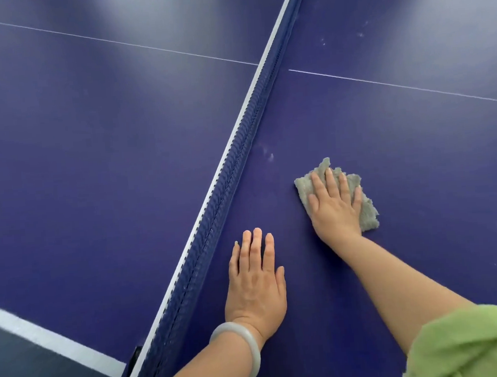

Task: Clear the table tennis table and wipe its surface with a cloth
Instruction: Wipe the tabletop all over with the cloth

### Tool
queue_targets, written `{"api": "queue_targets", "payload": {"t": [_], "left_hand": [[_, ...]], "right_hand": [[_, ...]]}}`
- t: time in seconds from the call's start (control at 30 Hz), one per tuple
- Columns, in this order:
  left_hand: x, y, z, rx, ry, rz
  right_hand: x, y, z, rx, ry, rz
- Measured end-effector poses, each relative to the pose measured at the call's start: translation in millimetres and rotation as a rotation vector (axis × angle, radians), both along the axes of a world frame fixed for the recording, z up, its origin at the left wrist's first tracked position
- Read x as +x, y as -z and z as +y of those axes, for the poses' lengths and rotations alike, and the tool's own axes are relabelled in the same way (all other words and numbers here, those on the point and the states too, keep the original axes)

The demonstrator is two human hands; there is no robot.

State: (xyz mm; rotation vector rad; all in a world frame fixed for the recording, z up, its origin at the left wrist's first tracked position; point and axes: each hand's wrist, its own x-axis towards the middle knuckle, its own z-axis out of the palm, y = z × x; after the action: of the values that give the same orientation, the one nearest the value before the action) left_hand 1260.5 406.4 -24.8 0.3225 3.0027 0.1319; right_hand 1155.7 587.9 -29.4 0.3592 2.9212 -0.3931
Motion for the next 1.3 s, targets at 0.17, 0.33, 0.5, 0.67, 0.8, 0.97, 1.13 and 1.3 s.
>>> {"api": "queue_targets", "payload": {"t": [0.17, 0.33, 0.5, 0.67, 0.8, 0.97, 1.13, 1.3], "left_hand": [[1, 3, -1, 0.011, -0.003, -0.004], [0, 4, -3, 0.021, 0.004, 0.023], [0, 2, -3, -0.005, -0.012, 0.012], [1, 7, -4, -0.002, -0.010, -0.008], [0, 8, -2, 0.004, -0.011, 0.002], [1, 7, -1, 0.013, -0.016, 0.019], [0, 9, -1, 0.008, -0.013, 0.036], [0, 8, -1, 0.019, -0.017, 0.054]], "right_hand": [[-113, -13, -16, -0.234, 0.083, -0.058], [-145, -15, -50, -0.112, -0.188, -0.099], [-73, -6, -49, -0.005, -0.595, 0.001], [-33, -5, 35, 0.075, -0.295, -0.022], [-5, -3, 12, 0.116, -0.020, -0.005], [48, 2, 2, 0.113, -0.480, 0.046], [54, -2, 56, 0.127, 0.192, -0.042], [96, 3, -15, 0.148, -0.045, 0.047]]}}
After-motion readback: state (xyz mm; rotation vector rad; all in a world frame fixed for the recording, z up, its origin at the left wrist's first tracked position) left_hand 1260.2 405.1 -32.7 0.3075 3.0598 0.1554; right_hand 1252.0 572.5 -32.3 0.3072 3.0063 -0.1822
